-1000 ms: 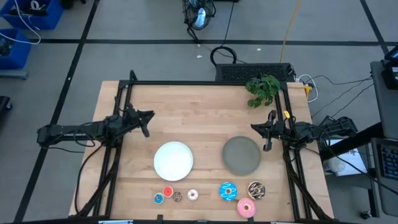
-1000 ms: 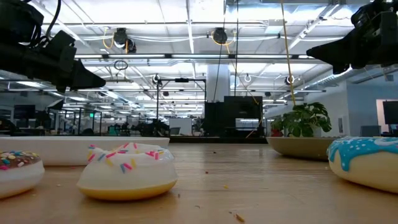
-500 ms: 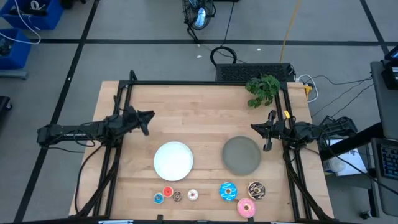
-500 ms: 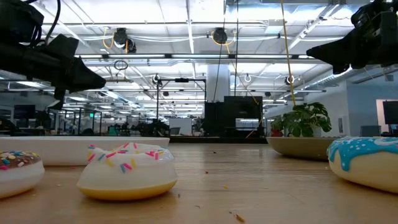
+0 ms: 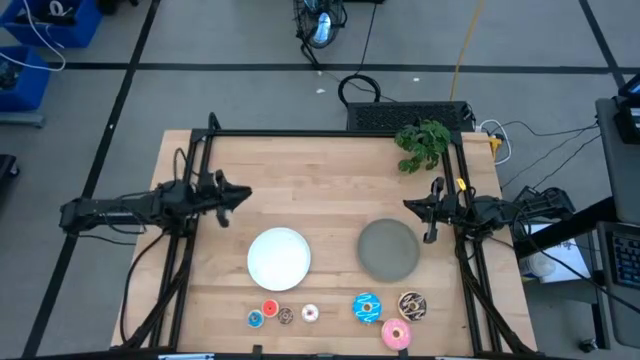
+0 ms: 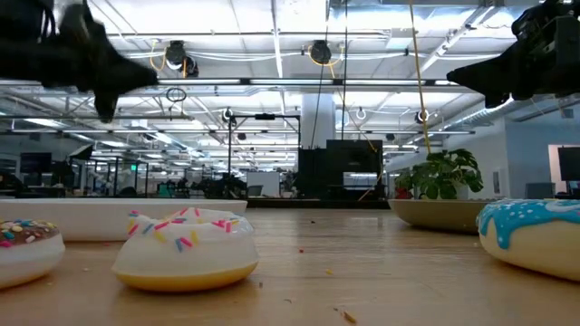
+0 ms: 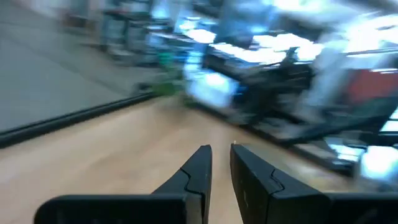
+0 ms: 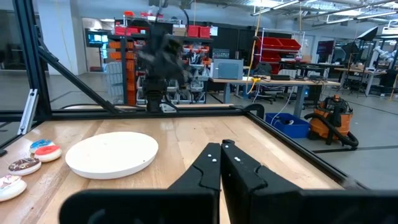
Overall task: Pick & Place donuts
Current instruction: Put the small blue donut on the white plate
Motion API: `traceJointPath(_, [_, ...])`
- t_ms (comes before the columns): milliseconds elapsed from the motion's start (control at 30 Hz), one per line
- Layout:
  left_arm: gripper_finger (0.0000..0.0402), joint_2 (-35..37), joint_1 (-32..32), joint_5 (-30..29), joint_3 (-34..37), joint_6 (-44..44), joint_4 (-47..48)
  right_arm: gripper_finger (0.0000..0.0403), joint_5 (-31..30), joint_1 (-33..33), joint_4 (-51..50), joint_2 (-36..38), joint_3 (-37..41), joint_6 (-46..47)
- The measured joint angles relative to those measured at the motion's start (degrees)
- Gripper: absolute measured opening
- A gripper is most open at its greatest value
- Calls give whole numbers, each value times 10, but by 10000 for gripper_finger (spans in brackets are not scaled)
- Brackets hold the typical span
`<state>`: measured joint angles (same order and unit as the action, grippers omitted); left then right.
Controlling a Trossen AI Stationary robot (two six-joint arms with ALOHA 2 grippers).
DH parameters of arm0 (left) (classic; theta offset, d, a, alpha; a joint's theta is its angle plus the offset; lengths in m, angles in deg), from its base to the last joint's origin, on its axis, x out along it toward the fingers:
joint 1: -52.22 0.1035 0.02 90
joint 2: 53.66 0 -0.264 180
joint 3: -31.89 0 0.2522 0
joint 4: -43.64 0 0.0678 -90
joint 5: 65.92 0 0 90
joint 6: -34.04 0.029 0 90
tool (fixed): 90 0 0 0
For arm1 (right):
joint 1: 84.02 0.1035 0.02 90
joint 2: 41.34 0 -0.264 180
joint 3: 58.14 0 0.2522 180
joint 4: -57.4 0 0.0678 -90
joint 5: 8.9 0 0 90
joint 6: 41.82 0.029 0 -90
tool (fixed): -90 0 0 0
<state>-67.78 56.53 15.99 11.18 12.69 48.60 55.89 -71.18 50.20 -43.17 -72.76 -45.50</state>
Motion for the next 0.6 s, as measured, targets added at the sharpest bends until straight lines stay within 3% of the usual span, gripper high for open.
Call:
traceJointPath(100, [63, -46, -51, 6, -81, -22, 73, 0, 0, 0, 0, 0, 0, 0])
traceJointPath(267, [63, -178, -147, -95, -235, -48, 274, 0, 0, 0, -11, 0, 0, 0])
traceJointPath(367, [63, -269, -197, -124, -323, -75, 380, 0, 1, 0, -16, -1, 0, 0])
traceJointPath(600, [63, -477, -308, -123, -519, -133, 598, 0, 1, 0, -21, -13, 0, 0])
